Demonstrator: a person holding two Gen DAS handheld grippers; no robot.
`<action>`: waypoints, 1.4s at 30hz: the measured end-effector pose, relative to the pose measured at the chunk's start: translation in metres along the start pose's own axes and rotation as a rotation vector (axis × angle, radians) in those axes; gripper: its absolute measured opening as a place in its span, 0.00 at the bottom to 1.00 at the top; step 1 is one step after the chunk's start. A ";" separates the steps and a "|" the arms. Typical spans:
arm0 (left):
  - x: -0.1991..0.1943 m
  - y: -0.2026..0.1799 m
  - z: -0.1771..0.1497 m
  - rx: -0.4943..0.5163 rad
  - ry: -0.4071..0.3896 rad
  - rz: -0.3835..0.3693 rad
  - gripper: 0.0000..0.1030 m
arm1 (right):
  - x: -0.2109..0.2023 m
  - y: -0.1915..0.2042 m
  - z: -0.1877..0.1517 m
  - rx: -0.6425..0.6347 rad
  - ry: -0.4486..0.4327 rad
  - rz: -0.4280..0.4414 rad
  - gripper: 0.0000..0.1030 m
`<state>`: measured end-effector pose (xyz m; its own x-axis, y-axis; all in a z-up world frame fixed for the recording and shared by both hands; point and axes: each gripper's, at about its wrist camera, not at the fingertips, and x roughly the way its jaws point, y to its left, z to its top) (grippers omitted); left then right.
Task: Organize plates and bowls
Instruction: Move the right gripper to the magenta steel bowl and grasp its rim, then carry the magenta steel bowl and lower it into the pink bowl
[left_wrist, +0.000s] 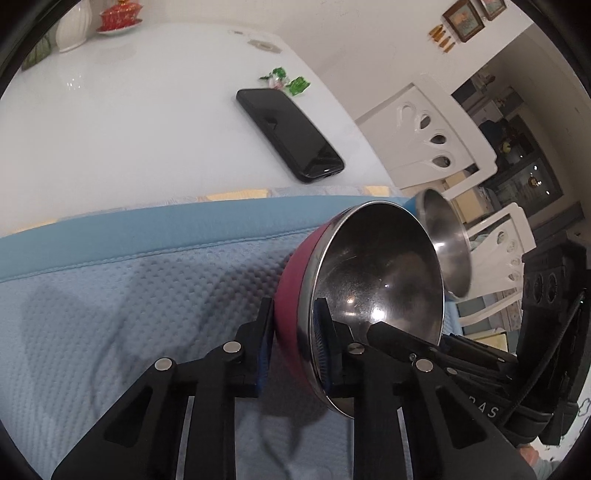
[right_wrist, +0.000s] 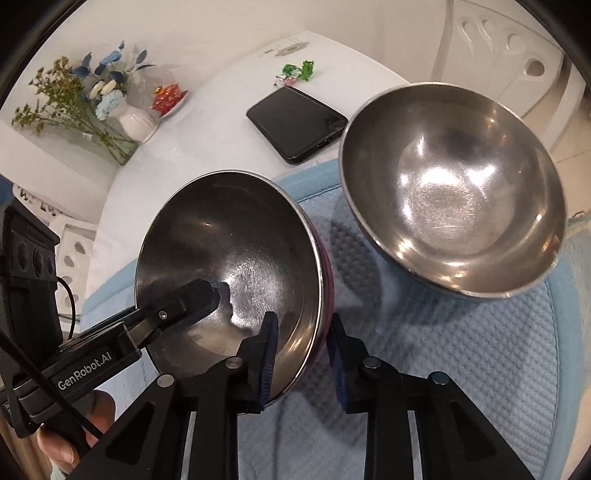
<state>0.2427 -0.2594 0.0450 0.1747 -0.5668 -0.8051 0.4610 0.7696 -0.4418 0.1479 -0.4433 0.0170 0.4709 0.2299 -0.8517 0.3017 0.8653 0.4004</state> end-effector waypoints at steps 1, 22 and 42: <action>-0.006 -0.002 -0.001 0.000 -0.006 -0.003 0.17 | -0.005 0.001 -0.002 -0.001 0.000 0.002 0.24; -0.167 -0.075 -0.145 0.067 -0.098 -0.024 0.17 | -0.165 0.068 -0.142 -0.057 -0.055 -0.001 0.24; -0.133 -0.102 -0.275 0.069 0.078 -0.012 0.17 | -0.160 0.024 -0.274 -0.019 0.103 -0.159 0.24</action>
<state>-0.0663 -0.1817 0.0883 0.1019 -0.5489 -0.8297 0.5216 0.7396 -0.4252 -0.1469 -0.3371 0.0707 0.3309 0.1333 -0.9342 0.3492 0.9024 0.2524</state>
